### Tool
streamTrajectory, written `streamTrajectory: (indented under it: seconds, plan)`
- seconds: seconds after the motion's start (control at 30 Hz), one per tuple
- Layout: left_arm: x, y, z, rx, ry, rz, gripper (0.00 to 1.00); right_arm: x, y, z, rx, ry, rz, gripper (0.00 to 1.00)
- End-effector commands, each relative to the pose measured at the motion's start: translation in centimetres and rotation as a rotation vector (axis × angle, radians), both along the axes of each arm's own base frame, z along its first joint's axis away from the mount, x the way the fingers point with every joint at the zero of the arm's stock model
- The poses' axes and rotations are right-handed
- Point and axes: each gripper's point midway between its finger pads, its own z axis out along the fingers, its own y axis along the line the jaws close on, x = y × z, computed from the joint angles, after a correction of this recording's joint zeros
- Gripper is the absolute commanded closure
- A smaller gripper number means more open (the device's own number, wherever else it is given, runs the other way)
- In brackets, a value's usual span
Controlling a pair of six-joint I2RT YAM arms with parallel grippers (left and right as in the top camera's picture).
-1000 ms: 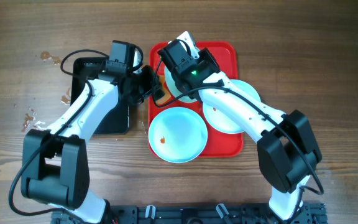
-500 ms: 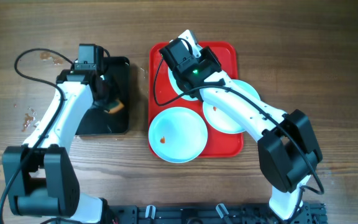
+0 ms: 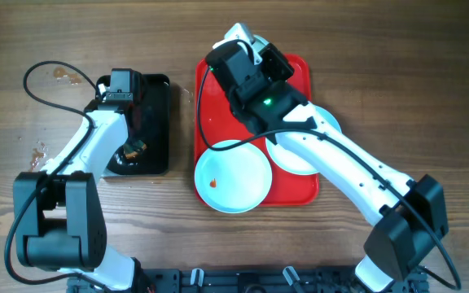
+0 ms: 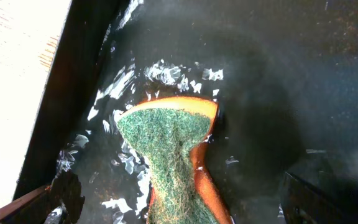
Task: Clean dirty plates on tray and stack at the side
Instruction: 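Return sponge to black tray with left gripper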
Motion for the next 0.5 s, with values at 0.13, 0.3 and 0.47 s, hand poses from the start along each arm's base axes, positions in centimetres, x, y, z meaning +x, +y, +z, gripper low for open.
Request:
streamTrajectory:
  seconds: [0.13, 0.3, 0.47]
  plan:
    - [-0.15, 0.46, -0.20, 0.026, 0.012, -0.003, 0.00, -0.63, -0.23, 3.34, -0.123, -0.086, -0.029, 0.96]
    - [-0.15, 0.46, -0.20, 0.026, 0.012, -0.003, 0.00, -1.03, 0.21, 3.56, -0.134, -0.097, -0.028, 0.96]
    - [-0.15, 0.46, -0.20, 0.026, 0.012, -0.003, 0.00, -1.19, 0.53, 3.56, -0.132, -0.098, -0.021, 0.96]
